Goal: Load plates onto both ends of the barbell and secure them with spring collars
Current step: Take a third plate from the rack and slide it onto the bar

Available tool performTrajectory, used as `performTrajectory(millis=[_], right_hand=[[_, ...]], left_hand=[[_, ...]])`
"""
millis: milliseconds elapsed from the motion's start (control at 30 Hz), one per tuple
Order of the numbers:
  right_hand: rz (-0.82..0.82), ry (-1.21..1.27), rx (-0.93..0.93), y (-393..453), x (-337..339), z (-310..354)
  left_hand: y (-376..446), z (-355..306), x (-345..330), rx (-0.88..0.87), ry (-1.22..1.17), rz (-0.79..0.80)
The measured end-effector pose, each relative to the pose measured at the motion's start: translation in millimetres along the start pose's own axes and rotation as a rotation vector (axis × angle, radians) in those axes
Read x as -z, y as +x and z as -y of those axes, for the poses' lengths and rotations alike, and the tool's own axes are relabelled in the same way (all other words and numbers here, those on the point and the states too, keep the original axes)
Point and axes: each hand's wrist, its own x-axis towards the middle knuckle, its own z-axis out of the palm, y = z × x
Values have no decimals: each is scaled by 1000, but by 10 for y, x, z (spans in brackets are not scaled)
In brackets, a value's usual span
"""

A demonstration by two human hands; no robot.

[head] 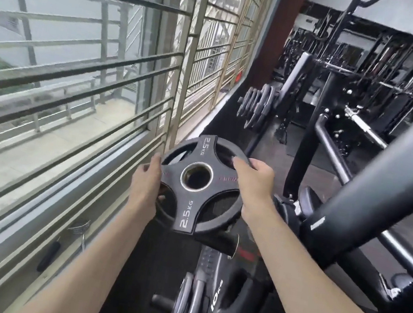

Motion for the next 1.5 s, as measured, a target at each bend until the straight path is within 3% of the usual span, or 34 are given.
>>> performTrajectory(millis=[200, 367, 500, 633, 900, 1100, 1367, 1500], right_hand=[[-333, 79, 179, -452, 1439, 211], [-614, 107, 269, -1355, 2920, 15], [-803, -16, 260, -2183, 4114, -232], [-968, -180, 262, -3028, 5165, -444], [-1139, -167, 92, -4262, 6519, -961], [-1125, -94, 35, -4548, 6919, -1376], [-877, 40, -3, -4375, 6949, -1677], [-757, -50, -57, -4451, 7098, -1752]], left_hand=[[-1021, -297, -767, -209, 16, 222], [-2415, -56, -1397, -315, 91, 571], [-3687, 426, -1785, -356, 108, 768], [-4868, 902, -1993, -422, 168, 861], [-6471, 1590, -2204, -529, 288, 1106], [-6957, 1869, -2266, -575, 432, 1163], [-6837, 1950, -2330, -638, 500, 1145], [-6895, 2017, -2282, -704, 517, 1161]])
